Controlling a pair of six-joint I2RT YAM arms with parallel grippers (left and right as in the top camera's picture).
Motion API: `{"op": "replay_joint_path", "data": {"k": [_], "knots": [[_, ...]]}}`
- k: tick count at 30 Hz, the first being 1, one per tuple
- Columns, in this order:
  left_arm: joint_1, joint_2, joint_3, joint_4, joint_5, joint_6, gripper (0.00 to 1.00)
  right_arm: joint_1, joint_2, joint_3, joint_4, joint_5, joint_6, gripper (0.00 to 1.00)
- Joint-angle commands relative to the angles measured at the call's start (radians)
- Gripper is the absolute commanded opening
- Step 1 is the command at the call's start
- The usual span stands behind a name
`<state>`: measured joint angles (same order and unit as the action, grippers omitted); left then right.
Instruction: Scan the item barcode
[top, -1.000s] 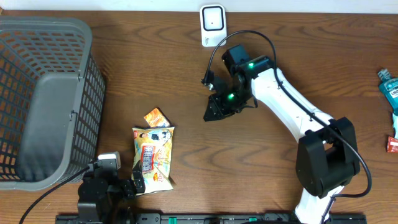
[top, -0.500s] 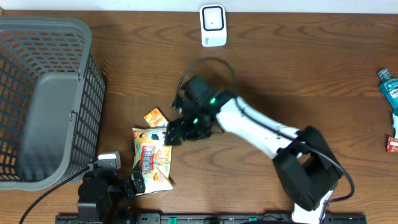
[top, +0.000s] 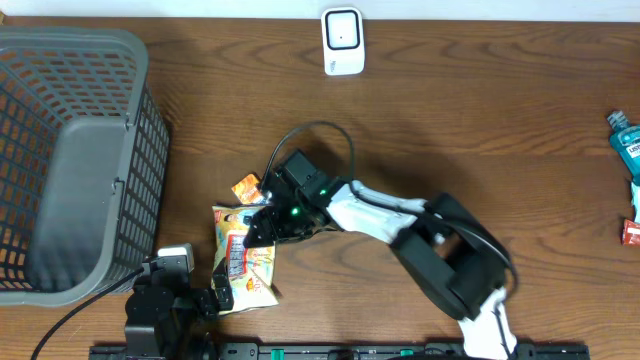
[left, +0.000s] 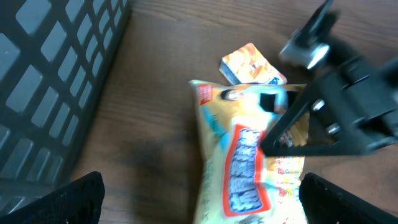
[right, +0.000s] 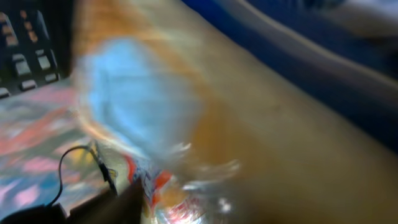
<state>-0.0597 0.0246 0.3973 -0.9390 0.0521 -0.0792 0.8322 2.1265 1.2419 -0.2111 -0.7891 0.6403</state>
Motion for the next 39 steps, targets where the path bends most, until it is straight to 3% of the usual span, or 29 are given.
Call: {"op": "replay_joint_path", "data": {"k": [1,7,15,21,29,30,31,32,33,39], "knots": [[0.004,-0.001,-0.004,-0.003,-0.008,-0.008,1.0,0.006,0.118,-0.025,0.011,-0.11,0.016,0.01],[0.004,-0.001,-0.004,-0.003,-0.008,-0.008,1.0,-0.077,0.048,-0.025,-0.1,-0.031,-0.06,0.01],[0.004,-0.001,-0.004,-0.003,-0.008,-0.008,1.0,-0.325,-0.293,-0.025,-0.479,0.551,-0.267,0.01],[0.004,-0.001,-0.004,-0.003,-0.008,-0.008,1.0,-0.467,-0.408,-0.025,-0.557,0.551,-0.545,0.01],[0.004,-0.001,-0.004,-0.003,-0.008,-0.009,1.0,-0.511,-0.382,-0.029,-0.643,0.624,-0.702,0.01],[0.004,-0.001,-0.004,-0.003,-0.009,-0.009,1.0,-0.511,-0.382,-0.028,-0.635,0.666,-0.697,0.15],[0.004,-0.001,-0.004,-0.003,-0.008,-0.009,1.0,-0.511,-0.383,-0.025,-0.627,0.707,-0.675,0.39],[0.004,-0.001,-0.004,-0.003,-0.008,-0.009,1.0,-0.511,-0.383,-0.016,-0.627,0.729,-0.652,0.77],[0.004,-0.001,-0.004,-0.003,-0.008,-0.008,1.0,-0.511,-0.383,-0.002,-0.632,0.735,-0.632,0.99],[0.004,-0.001,-0.004,-0.003,-0.008,-0.008,1.0,-0.507,-0.384,0.146,-0.742,0.73,-0.525,0.99]]}}
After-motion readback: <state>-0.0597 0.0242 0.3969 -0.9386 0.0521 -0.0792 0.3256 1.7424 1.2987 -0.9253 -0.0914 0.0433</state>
